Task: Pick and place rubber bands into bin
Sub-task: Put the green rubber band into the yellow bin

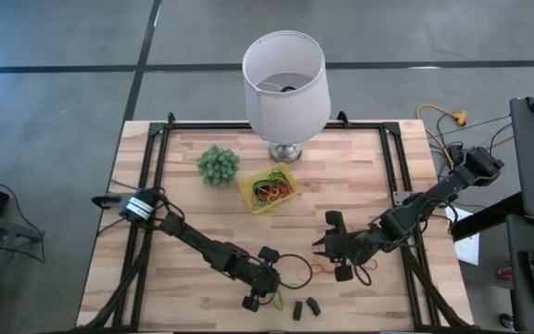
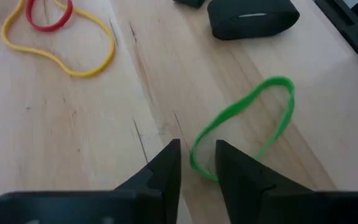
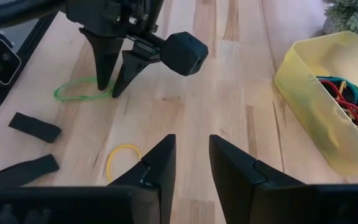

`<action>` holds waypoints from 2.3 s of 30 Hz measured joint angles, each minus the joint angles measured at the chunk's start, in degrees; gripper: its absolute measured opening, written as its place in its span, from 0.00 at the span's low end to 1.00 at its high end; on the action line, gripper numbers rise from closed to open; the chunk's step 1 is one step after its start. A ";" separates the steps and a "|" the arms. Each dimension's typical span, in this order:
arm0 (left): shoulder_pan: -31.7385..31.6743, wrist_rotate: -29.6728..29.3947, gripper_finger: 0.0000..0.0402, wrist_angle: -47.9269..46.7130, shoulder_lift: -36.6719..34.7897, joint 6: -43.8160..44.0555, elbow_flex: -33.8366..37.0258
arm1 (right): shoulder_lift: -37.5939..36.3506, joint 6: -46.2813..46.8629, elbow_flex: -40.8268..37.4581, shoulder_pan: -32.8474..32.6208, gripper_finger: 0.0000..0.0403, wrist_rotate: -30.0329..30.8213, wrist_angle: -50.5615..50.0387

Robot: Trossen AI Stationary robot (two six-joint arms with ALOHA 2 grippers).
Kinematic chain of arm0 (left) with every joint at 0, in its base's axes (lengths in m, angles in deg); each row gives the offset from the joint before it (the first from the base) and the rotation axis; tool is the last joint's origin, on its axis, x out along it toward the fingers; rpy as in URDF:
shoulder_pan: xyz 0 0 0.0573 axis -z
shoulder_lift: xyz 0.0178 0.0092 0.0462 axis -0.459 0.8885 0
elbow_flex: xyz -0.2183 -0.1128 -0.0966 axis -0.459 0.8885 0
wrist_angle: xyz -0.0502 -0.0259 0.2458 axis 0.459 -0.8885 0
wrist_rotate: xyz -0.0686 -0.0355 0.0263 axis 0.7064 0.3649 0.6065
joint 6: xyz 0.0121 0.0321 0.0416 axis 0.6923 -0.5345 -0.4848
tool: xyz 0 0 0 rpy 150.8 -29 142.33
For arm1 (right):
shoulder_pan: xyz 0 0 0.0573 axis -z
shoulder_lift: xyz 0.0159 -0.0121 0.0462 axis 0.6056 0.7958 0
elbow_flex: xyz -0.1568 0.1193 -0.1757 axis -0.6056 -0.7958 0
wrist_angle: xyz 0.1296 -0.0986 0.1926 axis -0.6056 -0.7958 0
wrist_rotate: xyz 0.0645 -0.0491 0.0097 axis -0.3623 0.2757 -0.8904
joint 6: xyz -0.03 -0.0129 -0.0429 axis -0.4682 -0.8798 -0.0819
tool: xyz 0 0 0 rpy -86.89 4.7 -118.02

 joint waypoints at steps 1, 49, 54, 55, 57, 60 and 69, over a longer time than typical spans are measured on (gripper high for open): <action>-0.01 0.02 0.18 -0.75 -0.02 0.00 -0.20 | 0.00 0.00 0.00 0.00 0.22 0.02 0.02; -24.32 -32.62 0.00 -25.14 -22.91 -17.20 3.86 | -0.09 0.09 -0.74 0.02 0.16 0.02 -1.01; -28.66 -29.41 0.00 -24.97 -22.99 -14.88 6.99 | -0.09 0.00 -1.31 0.04 0.16 0.14 -1.10; -28.99 -28.84 0.00 -24.67 -22.99 -13.83 7.30 | -0.09 0.00 -1.39 0.04 0.16 0.15 -1.09; -29.11 -28.55 0.00 -24.72 -22.99 -12.77 7.90 | -0.09 0.00 -1.53 0.04 0.16 0.21 -1.07; -29.09 -28.48 0.00 -24.71 -23.09 -12.28 8.04 | -0.09 -0.36 -1.57 0.04 0.16 0.88 -1.05; -29.09 -28.11 0.13 -24.73 -23.21 -12.54 7.92 | -0.09 -0.24 -1.62 0.04 0.16 2.82 -1.01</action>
